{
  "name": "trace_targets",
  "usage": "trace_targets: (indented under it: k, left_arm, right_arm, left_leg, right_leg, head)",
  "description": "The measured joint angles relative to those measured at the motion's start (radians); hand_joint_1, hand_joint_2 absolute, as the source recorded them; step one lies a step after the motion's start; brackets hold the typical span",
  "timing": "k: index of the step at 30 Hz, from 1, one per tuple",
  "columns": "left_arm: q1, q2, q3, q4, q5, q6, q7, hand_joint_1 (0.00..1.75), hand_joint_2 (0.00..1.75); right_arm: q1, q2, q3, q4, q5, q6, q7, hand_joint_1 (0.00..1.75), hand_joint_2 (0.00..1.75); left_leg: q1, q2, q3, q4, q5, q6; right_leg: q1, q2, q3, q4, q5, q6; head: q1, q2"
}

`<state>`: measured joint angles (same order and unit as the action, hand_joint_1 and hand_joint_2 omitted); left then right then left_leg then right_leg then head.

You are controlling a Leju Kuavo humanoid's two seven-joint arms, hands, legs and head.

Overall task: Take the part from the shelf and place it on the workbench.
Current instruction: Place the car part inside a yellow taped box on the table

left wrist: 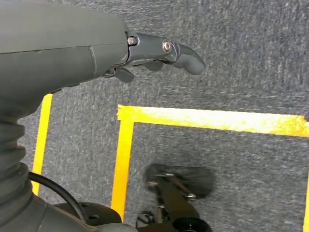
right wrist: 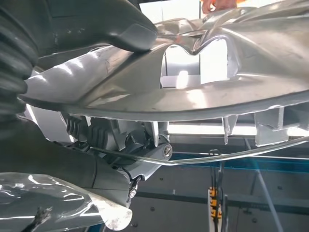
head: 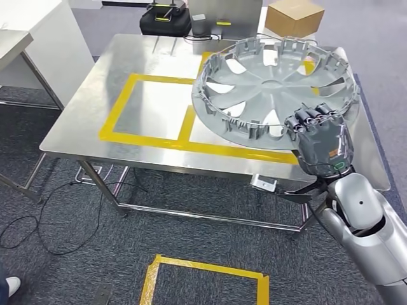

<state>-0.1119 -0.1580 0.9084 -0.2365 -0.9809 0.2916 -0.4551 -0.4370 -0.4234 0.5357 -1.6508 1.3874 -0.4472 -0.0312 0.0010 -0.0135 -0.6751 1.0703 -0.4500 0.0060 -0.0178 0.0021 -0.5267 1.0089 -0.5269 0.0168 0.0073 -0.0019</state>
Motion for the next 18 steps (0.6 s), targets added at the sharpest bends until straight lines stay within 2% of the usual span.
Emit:
trace_targets:
  k: [1,3,5,6,7,9,10,11,12,13,15,16,18]
  left_arm:
    - [0.001,0.0,0.0,0.0,0.001,0.002,0.003,0.0,1.75]
    - [0.001,0.0,0.0,0.0,0.002,0.005,0.006,0.0,1.75]
    - [-0.003,-0.002,0.0,0.0,0.003,0.007,0.006,0.0,1.75]
    - [-0.005,-0.003,0.0,0.0,0.003,0.008,0.006,0.0,1.75]
    - [-0.007,-0.003,0.0,0.0,0.003,0.008,0.006,0.0,1.75]
    - [-0.009,-0.003,0.0,0.0,0.003,0.009,0.006,0.0,1.75]
    - [-0.009,-0.004,0.0,0.0,0.003,0.009,0.006,0.0,1.75]
    - [-0.008,-0.004,0.0,0.0,0.003,0.009,0.006,0.0,1.75]
    - [-0.008,-0.005,0.0,0.0,0.003,0.009,0.006,0.0,1.75]
    - [-0.008,-0.005,0.0,0.0,0.003,0.009,0.006,0.0,1.75]
    - [-0.009,-0.006,0.0,0.0,0.003,0.009,0.006,0.0,1.75]
    - [-0.01,-0.006,0.0,0.0,0.003,0.009,0.006,0.0,1.75]
    - [-0.009,-0.006,0.0,0.0,0.003,0.01,0.006,0.0,1.75]
  right_arm:
    - [-0.001,0.0,0.001,0.001,0.0,0.002,0.0,1.75,1.75]
    - [-0.002,0.0,0.002,0.001,0.0,0.004,0.0,1.75,1.75]
    - [-0.003,0.0,0.001,0.0,-0.002,0.005,0.0,1.75,1.75]
    - [-0.004,0.0,0.0,0.0,-0.002,0.005,0.0,1.75,1.75]
    - [-0.006,0.0,0.0,0.0,-0.002,0.005,0.0,1.75,1.75]
    - [-0.008,0.0,0.0,0.0,-0.002,0.005,0.0,1.75,1.75]
    - [-0.007,0.0,0.0,0.0,-0.001,0.005,0.0,1.75,1.75]
    - [-0.006,0.0,0.0,0.0,-0.001,0.006,0.0,1.75,1.75]
    - [-0.006,0.0,0.0,0.001,-0.001,0.006,0.0,1.75,1.75]
    - [-0.005,0.0,0.0,0.001,-0.001,0.006,0.0,1.75,1.75]
    - [-0.008,0.0,-0.001,0.0,-0.001,0.006,0.0,1.75,1.75]
    - [-0.01,0.0,-0.001,0.0,-0.001,0.006,0.0,1.75,1.75]
    - [-0.011,0.0,-0.001,0.0,-0.001,0.006,0.0,1.75,1.75]
  left_leg:
    - [-0.003,0.0,0.002,-0.023,0.029,0.005]
    - [-0.006,0.0,0.007,-0.028,0.034,0.014]
    - [-0.003,-0.001,0.016,-0.037,0.035,0.023]
    - [-0.001,-0.001,0.021,-0.043,0.035,0.029]
    - [0.0,-0.001,0.025,-0.046,0.033,0.034]
    - [-0.002,-0.001,0.027,-0.046,0.027,0.041]
    - [-0.004,-0.001,0.029,-0.046,0.025,0.043]
    - [-0.005,-0.002,0.031,-0.046,0.022,0.044]
    - [-0.006,-0.003,0.035,-0.046,0.02,0.044]
    - [-0.006,-0.004,0.039,-0.045,0.017,0.042]
    - [-0.01,-0.006,0.043,-0.043,0.012,0.037]
    - [-0.012,-0.006,0.043,-0.042,0.011,0.033]
    - [-0.012,-0.006,0.04,-0.04,0.012,0.027]
  right_leg:
    - [0.001,0.001,0.004,0.001,-0.009,0.007]
    - [0.0,0.004,0.01,-0.002,-0.02,0.023]
    - [-0.001,0.003,0.01,0.004,-0.035,0.032]
    - [-0.001,0.002,-0.007,0.037,-0.054,0.036]
    - [-0.002,0.001,-0.037,0.09,-0.079,0.038]
    - [-0.002,0.0,-0.12,0.227,-0.124,0.043]
    - [-0.002,0.0,-0.151,0.266,-0.125,0.044]
    - [-0.001,0.0,-0.166,0.273,-0.108,0.044]
    - [-0.001,0.0,-0.16,0.239,-0.073,0.043]
    - [-0.001,0.0,-0.136,0.171,-0.027,0.039]
    - [0.002,0.0,-0.082,0.047,0.03,0.029]
    - [0.004,0.0,-0.066,0.013,0.039,0.025]
    - [0.007,0.0,-0.06,0.004,0.036,0.02]
  head:
    - [0.0,0.0]
    - [0.001,0.0]
    - [0.003,0.0]
    - [0.006,0.0]
    - [0.008,0.0]
    - [0.011,0.0]
    - [0.011,0.0]
    - [0.011,0.0]
    - [0.011,0.0]
    - [0.011,0.0]
    - [0.011,0.0]
    - [0.011,0.0]
    - [0.01,0.0]
